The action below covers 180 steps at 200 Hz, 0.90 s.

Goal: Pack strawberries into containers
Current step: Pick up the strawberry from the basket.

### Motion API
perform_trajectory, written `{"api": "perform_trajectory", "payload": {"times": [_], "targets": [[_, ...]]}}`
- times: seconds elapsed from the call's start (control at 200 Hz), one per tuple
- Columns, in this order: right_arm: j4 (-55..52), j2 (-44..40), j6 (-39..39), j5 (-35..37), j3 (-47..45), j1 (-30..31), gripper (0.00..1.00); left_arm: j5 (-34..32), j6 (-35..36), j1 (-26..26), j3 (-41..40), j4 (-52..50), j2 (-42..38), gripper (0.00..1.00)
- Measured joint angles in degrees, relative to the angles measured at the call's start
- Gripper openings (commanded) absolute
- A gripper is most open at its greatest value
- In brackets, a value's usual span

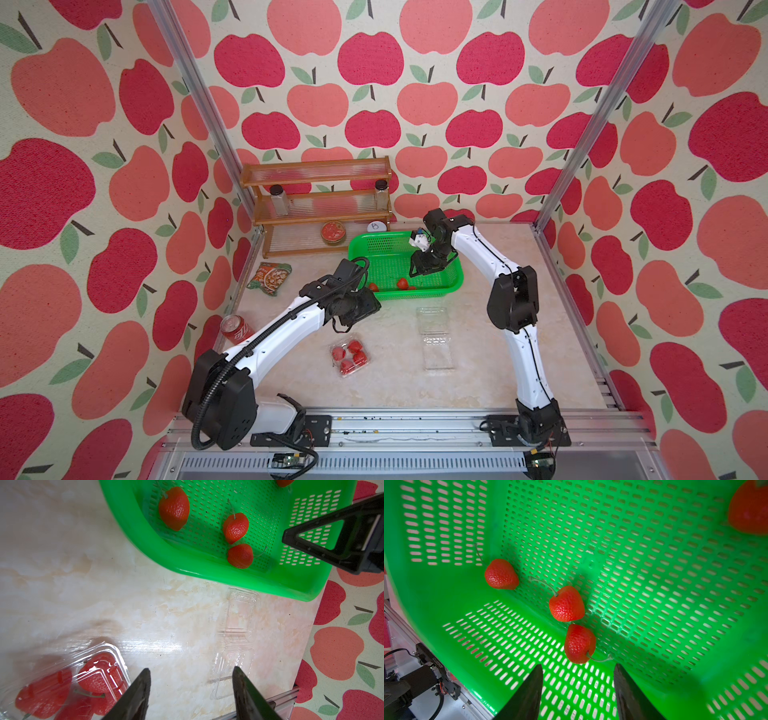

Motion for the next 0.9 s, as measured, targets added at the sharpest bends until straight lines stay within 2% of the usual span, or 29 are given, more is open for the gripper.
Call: {"api": "perform_trajectory", "payload": {"times": [0.455,0.9], "targets": [[0.13,5.95,1.33,-3.21,-0.04,-2.62,0.48,0.17,0.02,0.04,0.00,-0.02,0.04,0.61],[-0.02,7.52,2.19,-5.07,1.16,-2.58,0.22,0.17,0.02,0.20,0.00,-0.02,0.11,0.61]]}}
